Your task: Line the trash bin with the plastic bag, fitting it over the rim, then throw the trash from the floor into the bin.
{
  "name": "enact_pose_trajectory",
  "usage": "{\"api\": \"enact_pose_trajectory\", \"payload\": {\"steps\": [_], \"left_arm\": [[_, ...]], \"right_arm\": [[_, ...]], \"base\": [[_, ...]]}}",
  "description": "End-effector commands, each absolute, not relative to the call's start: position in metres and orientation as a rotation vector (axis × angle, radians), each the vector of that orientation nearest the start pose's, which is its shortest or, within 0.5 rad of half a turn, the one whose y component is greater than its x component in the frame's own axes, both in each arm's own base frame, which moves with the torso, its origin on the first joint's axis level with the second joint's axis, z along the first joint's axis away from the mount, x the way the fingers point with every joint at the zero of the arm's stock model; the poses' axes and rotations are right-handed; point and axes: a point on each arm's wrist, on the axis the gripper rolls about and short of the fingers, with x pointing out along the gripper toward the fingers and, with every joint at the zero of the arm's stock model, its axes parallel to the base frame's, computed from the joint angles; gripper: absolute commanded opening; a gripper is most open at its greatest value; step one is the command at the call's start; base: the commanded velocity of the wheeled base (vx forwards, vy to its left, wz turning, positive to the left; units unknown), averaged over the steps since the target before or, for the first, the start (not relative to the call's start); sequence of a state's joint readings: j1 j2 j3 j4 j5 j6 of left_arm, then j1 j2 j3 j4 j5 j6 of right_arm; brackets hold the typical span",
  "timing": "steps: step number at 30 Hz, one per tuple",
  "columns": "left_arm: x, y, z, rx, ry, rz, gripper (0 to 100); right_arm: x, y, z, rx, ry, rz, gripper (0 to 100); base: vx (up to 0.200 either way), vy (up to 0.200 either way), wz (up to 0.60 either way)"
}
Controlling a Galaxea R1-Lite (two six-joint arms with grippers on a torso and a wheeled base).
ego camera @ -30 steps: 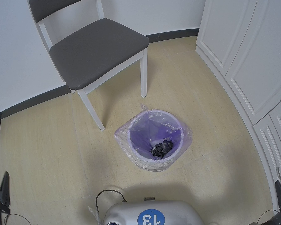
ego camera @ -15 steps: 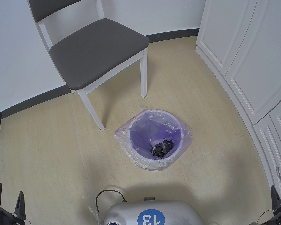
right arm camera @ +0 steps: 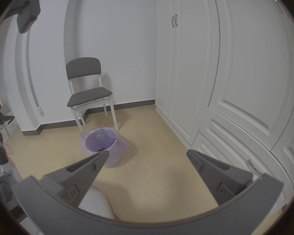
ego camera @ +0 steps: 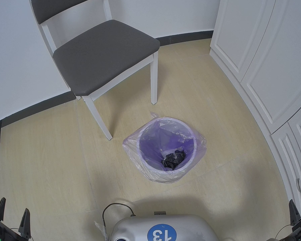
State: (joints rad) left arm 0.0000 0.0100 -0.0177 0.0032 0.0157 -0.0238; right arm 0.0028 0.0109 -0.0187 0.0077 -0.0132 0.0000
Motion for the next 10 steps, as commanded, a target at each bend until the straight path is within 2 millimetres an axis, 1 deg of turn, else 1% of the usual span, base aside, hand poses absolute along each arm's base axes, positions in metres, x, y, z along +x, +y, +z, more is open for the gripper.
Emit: {"api": "enact_pose_trajectory", "payload": {"steps": [1,4,10], "left_arm": [[-0.0229,0.0003,0.0761,-0.023,0.001,0.014,100],[-0.0229,0.0003,0.0761,-0.023,0.001,0.014,100],[-0.0229,0.0003,0.0761,-0.023,0.001,0.015,100]], "right_arm": [[-0.0228,-0.0006,0.0755,0.014,0.004,-0.023,100],[-0.0227,-0.0004,0.0755,-0.011,0.006,-0.015,100],[-0.0227,-0.0009,0.0755,0.012,0.006,-0.038,100]], "base": [[0.0,0.0,0.0],[0.0,0.0,0.0],[0.0,0.0,0.0]]}}
